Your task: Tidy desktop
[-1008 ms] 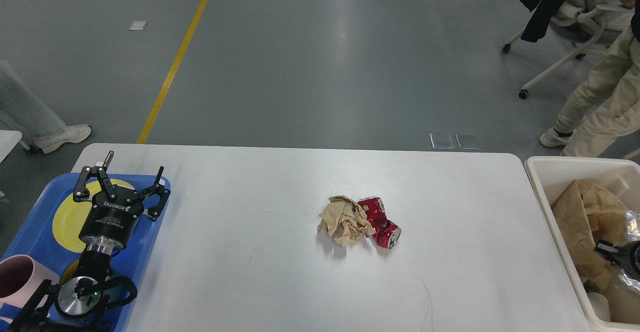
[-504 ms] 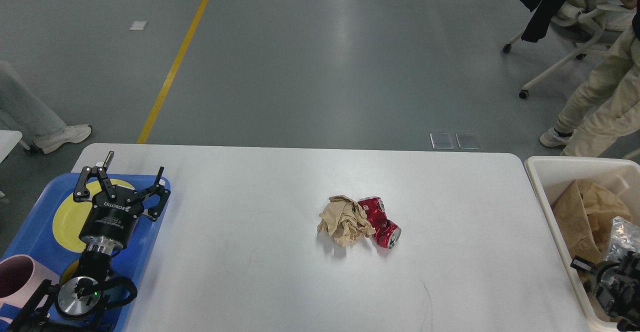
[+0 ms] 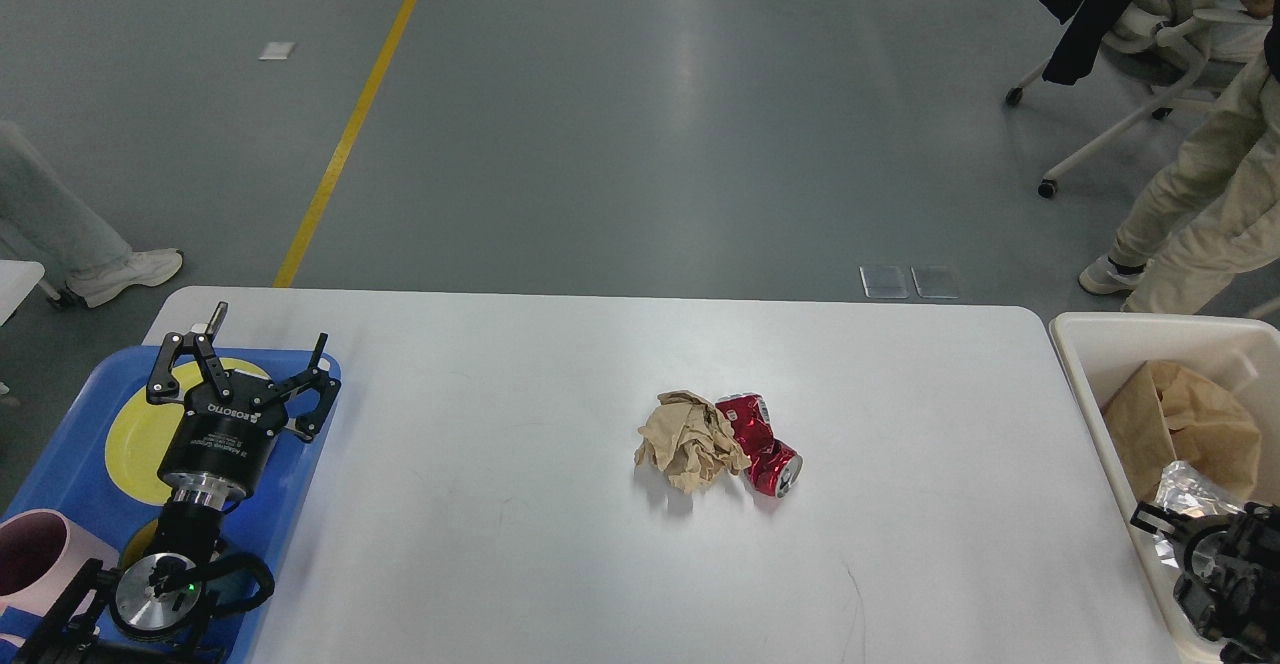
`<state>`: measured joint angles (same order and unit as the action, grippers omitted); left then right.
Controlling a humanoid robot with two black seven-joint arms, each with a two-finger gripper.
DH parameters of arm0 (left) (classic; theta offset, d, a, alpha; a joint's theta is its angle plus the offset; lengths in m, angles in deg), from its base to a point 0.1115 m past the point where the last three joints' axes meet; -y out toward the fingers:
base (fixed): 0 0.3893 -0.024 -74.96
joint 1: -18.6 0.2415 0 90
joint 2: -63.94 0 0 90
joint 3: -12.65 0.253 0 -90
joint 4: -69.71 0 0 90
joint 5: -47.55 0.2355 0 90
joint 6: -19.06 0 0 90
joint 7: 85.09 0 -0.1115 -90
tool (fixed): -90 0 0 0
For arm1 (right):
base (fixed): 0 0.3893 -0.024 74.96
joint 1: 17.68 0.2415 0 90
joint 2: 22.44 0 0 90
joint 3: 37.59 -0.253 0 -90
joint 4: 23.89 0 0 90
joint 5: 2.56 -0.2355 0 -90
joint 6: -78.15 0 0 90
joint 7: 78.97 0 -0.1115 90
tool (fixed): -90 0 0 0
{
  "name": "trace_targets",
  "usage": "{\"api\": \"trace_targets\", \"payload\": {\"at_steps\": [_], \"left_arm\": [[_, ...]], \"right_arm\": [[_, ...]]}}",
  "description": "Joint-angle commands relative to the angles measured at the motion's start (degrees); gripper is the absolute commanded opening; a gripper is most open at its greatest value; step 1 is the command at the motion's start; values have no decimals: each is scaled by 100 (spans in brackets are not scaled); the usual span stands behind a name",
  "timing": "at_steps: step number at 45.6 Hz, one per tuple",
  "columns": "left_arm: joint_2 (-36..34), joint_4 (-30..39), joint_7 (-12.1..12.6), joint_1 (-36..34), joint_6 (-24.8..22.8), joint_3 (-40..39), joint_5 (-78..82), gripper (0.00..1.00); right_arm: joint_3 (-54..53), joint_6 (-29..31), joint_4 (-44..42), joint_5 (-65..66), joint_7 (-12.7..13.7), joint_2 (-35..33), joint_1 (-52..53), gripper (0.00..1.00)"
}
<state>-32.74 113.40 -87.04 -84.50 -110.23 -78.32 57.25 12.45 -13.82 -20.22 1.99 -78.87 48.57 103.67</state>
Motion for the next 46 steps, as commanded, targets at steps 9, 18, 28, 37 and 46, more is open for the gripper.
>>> {"api": "trace_targets", "payload": {"at_steps": [9, 18, 28, 37, 46], "left_arm": [[0, 0, 2, 0, 0, 0, -3, 97], [0, 0, 2, 0, 0, 0, -3, 97], [0, -9, 2, 0, 0, 0, -3, 97], [0, 0, 2, 0, 0, 0, -3, 97], [0, 0, 2, 0, 0, 0, 6, 97]], "right_arm": [[-13, -5, 37, -7, 0, -131, 90, 100], [-39, 38, 125, -7, 8, -237, 222, 100], [31, 521, 1239, 54, 96, -772, 1021, 100], [874, 610, 3910, 739, 817, -1335, 3199, 100], [2412, 1030, 6275, 810, 949, -1134, 5932, 100]]}}
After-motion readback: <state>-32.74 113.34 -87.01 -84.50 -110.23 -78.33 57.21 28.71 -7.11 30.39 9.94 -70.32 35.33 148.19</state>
